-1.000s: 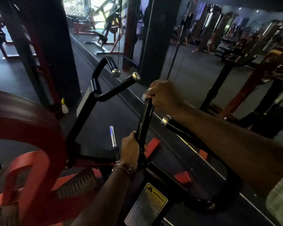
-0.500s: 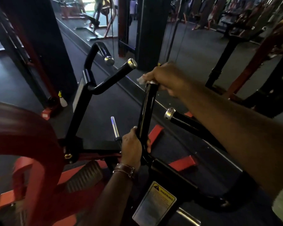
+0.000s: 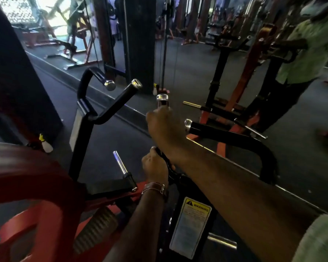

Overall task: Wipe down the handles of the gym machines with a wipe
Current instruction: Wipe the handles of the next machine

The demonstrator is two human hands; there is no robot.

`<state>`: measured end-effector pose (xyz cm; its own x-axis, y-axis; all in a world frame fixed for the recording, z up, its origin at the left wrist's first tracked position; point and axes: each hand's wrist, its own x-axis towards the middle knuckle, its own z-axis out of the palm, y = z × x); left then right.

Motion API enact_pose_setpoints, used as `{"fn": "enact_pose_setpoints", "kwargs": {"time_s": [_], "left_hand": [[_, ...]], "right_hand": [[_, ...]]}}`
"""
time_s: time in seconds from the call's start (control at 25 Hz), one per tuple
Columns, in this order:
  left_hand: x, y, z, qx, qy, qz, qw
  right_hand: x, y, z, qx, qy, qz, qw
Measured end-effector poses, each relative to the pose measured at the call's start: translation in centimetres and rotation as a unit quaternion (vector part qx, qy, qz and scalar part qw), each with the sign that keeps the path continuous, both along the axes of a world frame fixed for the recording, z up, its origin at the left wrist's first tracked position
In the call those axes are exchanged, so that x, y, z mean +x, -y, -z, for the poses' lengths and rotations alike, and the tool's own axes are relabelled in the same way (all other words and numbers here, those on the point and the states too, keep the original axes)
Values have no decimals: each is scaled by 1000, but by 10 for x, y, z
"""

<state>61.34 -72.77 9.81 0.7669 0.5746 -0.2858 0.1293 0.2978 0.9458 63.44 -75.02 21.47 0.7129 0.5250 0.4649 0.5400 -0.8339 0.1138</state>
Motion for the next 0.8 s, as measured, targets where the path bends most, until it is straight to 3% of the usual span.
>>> {"fn": "enact_pose_setpoints", "kwargs": {"time_s": [0.08,0.12,0.2,0.24,0.28,0.36,0.4,0.48,0.56,0.8], "left_hand": [[-7,-4,-3,-10,17,-30,999],[-10,-6,-5,-7,14,-35,999],[-15,-10,-8,65,-3,-35,997],[-20,-10,-11,102,4,-45,994],[-31,-6,-17,125,29,-55,990],[-66,15,-33,122,97,-49,987],[-88,33,-42,86,139,-5,987],[-127,71,-54,7,212,125,969],[-153,105,-55,-27,224,251,941],[-235,225,-21,10,196,508,838]], "right_hand": [[-21,4,5,-72,-22,-3,997],[-30,11,9,-48,-60,-12,997],[-44,27,14,95,-197,12,976],[-50,37,17,206,-254,35,944],[-59,49,20,349,-314,54,881],[-92,79,19,620,-414,61,664],[-109,98,20,696,-425,52,577],[-145,138,25,764,-403,38,503],[-185,176,29,793,-364,42,486],[-325,307,50,773,-169,250,558]]}}
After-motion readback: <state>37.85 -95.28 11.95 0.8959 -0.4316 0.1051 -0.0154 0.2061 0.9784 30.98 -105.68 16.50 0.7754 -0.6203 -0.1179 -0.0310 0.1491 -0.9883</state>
